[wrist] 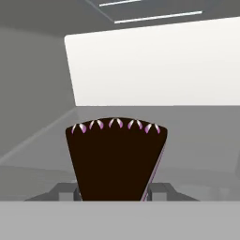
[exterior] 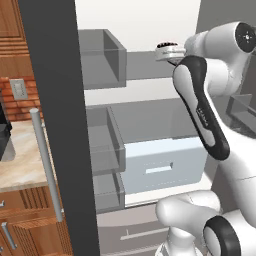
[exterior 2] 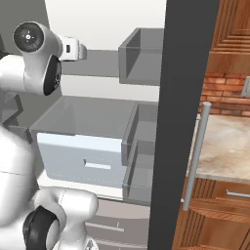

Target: Take the cakes from the fridge and place them on the empty tray on the dining counter.

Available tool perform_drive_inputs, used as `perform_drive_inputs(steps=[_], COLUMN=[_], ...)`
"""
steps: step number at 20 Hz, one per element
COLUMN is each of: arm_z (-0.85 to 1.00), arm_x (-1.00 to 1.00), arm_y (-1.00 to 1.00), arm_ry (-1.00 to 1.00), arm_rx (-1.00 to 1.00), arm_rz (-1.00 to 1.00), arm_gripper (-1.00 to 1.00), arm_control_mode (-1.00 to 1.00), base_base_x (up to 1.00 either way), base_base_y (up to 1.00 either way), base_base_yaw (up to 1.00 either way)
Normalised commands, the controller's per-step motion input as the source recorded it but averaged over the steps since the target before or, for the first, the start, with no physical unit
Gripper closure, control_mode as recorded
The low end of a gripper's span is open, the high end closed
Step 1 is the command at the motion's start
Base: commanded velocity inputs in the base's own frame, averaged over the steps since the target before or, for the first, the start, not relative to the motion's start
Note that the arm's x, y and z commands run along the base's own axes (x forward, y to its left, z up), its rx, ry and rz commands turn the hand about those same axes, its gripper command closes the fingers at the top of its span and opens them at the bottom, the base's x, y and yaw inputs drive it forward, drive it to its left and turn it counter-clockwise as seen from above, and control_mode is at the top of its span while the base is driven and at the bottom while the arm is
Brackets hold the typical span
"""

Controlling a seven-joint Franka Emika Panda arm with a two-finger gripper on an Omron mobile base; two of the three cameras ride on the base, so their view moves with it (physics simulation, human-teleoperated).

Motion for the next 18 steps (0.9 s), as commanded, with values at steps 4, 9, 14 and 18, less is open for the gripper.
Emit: perform_drive_inputs(steps=[4,9,14,18], arm_z=[-0.24,-0.04,0.00,-0.08], arm_x=[-1.00,-1.00,-1.00,-0.94], arm_y=[0.00,-0.03,-0.03,-0.01], arm_ry=[-0.05,-0.16,-0.14,-0.04], arm_rx=[0.00,0.00,0.00,0.00], arm_rz=[0.13,0.08,0.06,0.01], arm_gripper=[1.00,1.00,1.00,1.00], arm_control_mode=[-1.00,-1.00,-1.00,-1.00], base_base_x=[0.00,0.00,0.00,0.00], base_base_y=[0.00,0.00,0.00,0.00], base_base_yaw=[0.00,0.00,0.00,0.00])
